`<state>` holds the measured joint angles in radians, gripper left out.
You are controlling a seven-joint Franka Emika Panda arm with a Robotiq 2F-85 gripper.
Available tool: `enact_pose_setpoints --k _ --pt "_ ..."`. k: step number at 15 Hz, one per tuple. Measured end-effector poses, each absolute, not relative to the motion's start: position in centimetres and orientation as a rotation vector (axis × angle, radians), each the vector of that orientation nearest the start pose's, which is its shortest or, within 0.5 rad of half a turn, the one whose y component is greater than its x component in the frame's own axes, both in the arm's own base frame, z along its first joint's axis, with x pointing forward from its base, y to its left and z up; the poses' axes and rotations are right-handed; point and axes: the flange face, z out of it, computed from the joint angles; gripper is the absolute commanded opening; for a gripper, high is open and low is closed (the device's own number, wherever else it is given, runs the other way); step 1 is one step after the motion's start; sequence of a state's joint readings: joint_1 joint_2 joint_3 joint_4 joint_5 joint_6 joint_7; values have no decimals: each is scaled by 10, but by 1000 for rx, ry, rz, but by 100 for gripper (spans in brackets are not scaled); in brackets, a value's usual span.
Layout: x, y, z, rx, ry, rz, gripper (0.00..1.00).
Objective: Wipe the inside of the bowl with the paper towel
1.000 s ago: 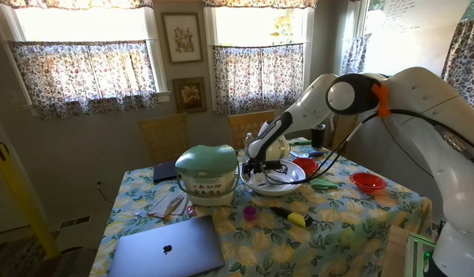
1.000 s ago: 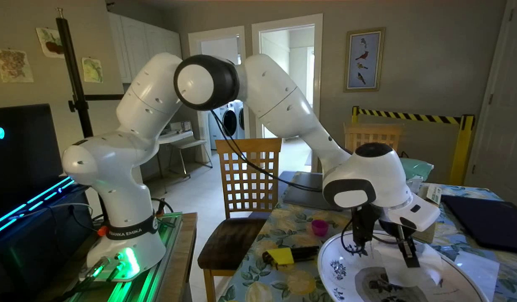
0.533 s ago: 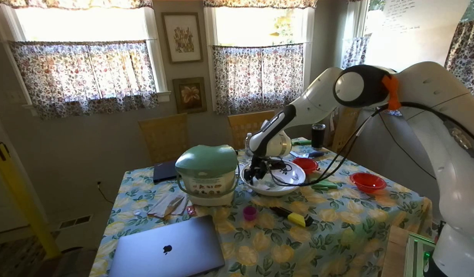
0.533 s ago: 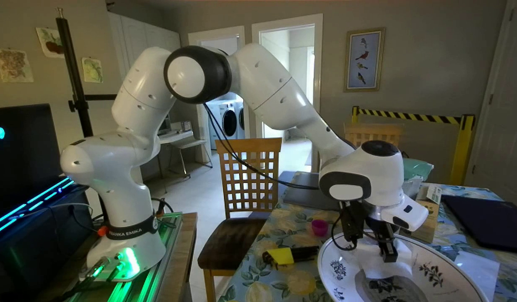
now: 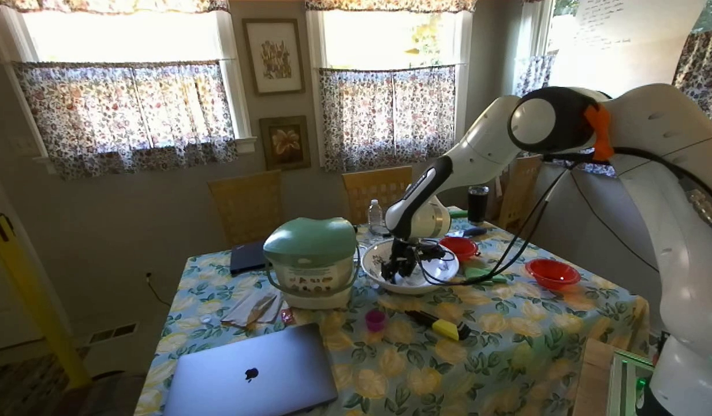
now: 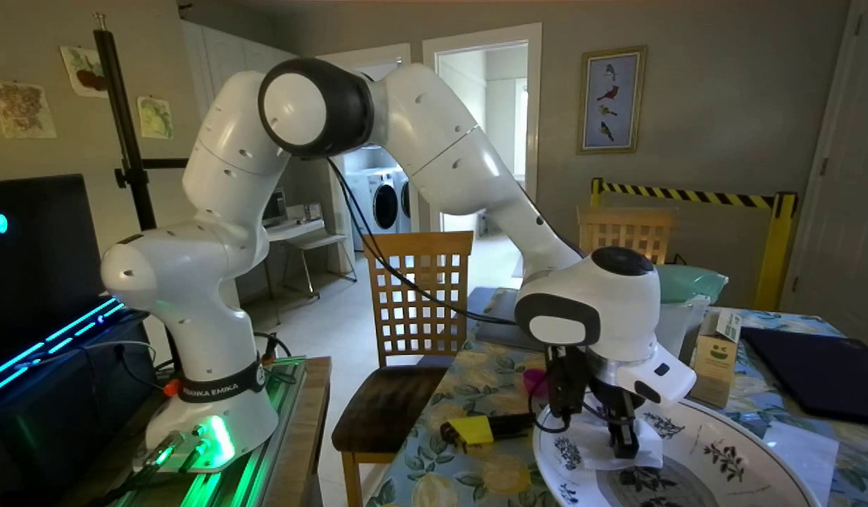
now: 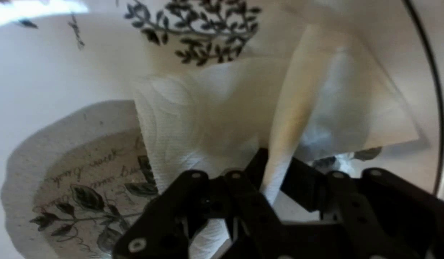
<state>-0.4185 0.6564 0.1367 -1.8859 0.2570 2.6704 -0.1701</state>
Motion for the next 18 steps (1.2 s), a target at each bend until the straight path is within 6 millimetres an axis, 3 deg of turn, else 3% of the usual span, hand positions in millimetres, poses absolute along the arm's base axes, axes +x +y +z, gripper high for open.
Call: enact_pose_setpoints --k 5,10,14,18 --pt "572 -222 170 -2920 668 -194 3" --pt "533 -275 170 -2974 858 -261 3" --pt "531 -298 169 -3001 1005 -406 3" --pt "542 -307 167 -3016 1108 -531 3"
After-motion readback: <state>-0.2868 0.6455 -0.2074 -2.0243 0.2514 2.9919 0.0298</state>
